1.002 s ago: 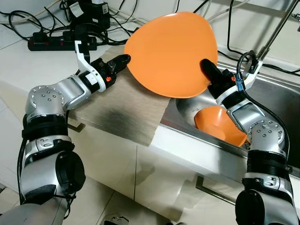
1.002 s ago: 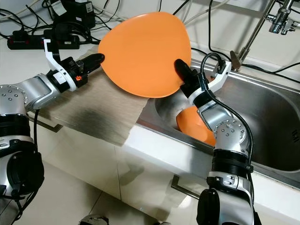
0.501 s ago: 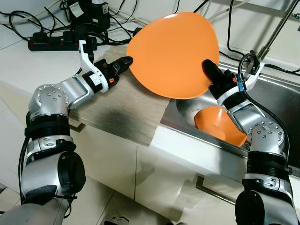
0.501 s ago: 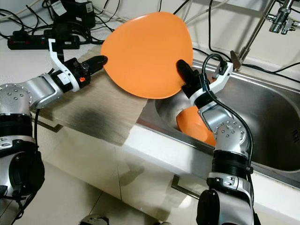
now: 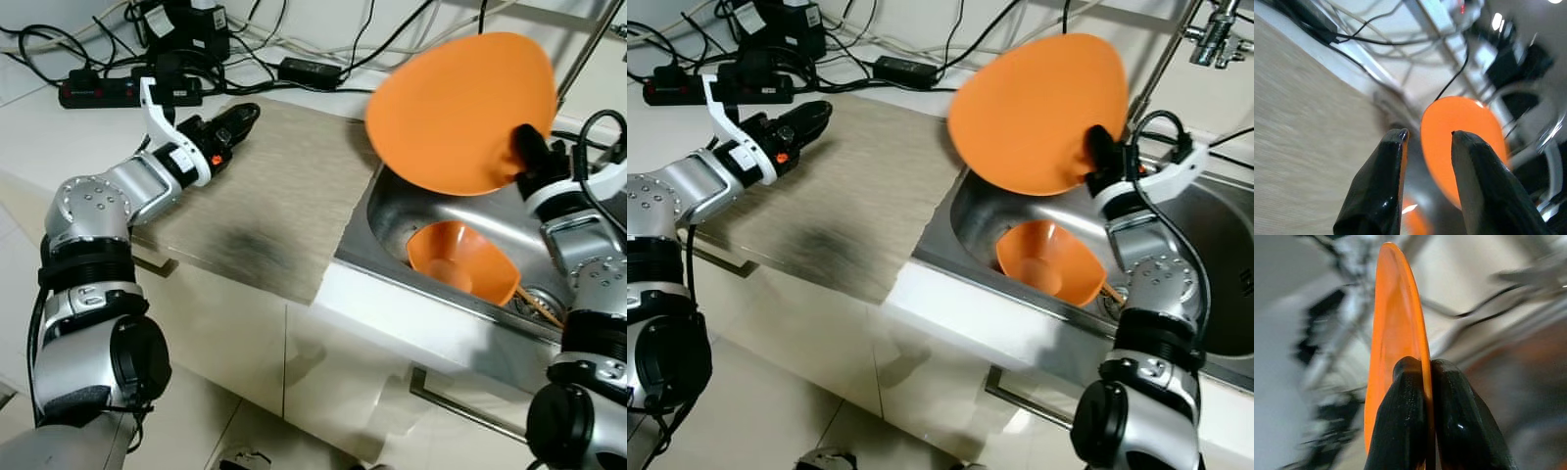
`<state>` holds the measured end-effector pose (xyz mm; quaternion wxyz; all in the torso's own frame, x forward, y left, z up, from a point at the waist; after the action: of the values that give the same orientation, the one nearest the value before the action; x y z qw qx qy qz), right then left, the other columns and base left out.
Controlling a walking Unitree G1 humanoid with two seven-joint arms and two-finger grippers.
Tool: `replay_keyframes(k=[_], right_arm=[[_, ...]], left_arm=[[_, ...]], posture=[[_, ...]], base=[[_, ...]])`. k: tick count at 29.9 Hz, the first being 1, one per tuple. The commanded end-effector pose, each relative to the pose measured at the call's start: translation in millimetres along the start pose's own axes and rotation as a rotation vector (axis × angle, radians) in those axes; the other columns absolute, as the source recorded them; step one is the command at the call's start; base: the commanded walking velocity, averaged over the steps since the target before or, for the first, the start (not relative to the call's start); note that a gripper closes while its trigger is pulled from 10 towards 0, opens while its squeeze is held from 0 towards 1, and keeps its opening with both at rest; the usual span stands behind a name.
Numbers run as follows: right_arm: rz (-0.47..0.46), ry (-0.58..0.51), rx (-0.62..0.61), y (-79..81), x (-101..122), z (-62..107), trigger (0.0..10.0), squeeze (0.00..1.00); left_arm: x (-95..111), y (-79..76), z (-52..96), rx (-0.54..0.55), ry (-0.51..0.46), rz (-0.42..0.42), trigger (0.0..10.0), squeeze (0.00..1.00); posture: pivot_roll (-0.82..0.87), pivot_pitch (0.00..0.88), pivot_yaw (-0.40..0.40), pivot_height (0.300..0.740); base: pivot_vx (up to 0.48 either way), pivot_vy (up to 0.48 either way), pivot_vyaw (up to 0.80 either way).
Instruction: Kitchen organization
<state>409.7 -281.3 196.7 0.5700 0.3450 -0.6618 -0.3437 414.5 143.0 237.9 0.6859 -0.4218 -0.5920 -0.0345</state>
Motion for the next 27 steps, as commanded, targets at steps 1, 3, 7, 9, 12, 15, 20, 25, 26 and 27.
replay_keyframes(k=[1, 3, 7, 9, 12, 15, 20, 25, 26, 27], right_arm=[[0.046, -0.036, -0.07, -9.8, 13, -1.9, 0.0, 0.0], [0.076, -0.033, -0.126, -21.3, 15, -1.3, 0.0, 0.0], [0.162, -0.005, -0.222, -41.8, 14, -0.2, 0.0, 0.0], [0.199, 0.022, -0.239, -45.2, 9, -1.0, 0.0, 0.0], [0.208, 0.055, -0.249, -47.5, 1, -2.9, 0.0, 0.0], [0.203, 0.113, -0.273, -53.8, -14, -4.8, 0.0, 0.0], [0.191, 0.18, -0.306, -64.8, -35, -2.8, 4.6, 0.0], [0.232, 0.313, -0.354, -81.8, -61, 8.5, 10.0, 0.0], [0.25, 0.35, -0.371, -87.0, -67, 12.6, 10.0, 0.0], [0.25, 0.35, -0.371, -87.0, -67, 12.6, 10.0, 0.0]], left_arm=[[-9, -16.9, -2.9, -0.043, 0.06, -0.254, 10.0, 0.0], [-18, -28.9, -3.8, -0.082, 0.087, -0.43, 10.0, 0.0], [-26, -68.4, -7.4, -0.208, 0.041, -0.637, 10.0, 0.0], [-32, -77.3, -7.3, -0.238, 0.049, -0.737, 10.0, 0.0], [-46, -81.0, -7.3, -0.262, 0.087, -0.876, 10.0, 0.0], [-61, -83.0, -9.1, -0.265, 0.106, -0.938, 10.0, 0.0], [-75, -80.2, -11.9, -0.262, 0.124, -0.924, 10.0, 0.0], [-97, -78.2, -9.5, -0.287, 0.165, -0.91, 10.0, 0.0], [-98, -78.0, -9.3, -0.286, 0.161, -0.901, 10.0, 0.0], [-98, -78.0, -9.3, -0.286, 0.161, -0.901, 10.0, 0.0]], posture=[[0.0, 0.0, -0.009, 0.74], [0.0, 0.0, -0.007, 0.74], [0.0, 0.0, -0.004, 0.74], [0.0, 0.0, -0.005, 0.74], [0.0, 0.0, -0.005, 0.74], [0.0, 0.0, -0.007, 0.74], [0.0, 0.0, -0.011, 0.74], [0.0, 0.0, -0.02, 0.74], [0.0, 0.0, -0.022, 0.74], [0.0, 0.0, -0.022, 0.74]], base=[[0.0, 0.0, 0.0], [0.0, 0.0, 0.0], [0.0, 0.0, 0.0], [0.0, 0.0, 0.0], [0.0, 0.0, 0.0], [0.0, 0.0, 0.0], [0.0, 0.0, 0.0], [0.0, 0.0, 0.0], [0.0, 0.0, 0.0], [0.0, 0.0, 0.0]])
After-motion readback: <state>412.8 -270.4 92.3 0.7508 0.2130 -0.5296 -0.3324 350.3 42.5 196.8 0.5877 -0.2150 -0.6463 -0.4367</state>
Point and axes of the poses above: a point about 5 cm out from each wrist's last joint towards the gripper, its own z axis pointing back from the gripper into the wrist, its own x axis along the axis of the wrist's last joint, y = z × x, the point moved 6 cm from there along -z, pointing out of the wrist towards the gripper, and after that the axes turned 7 degrees about -z, right-handed, at the moved point
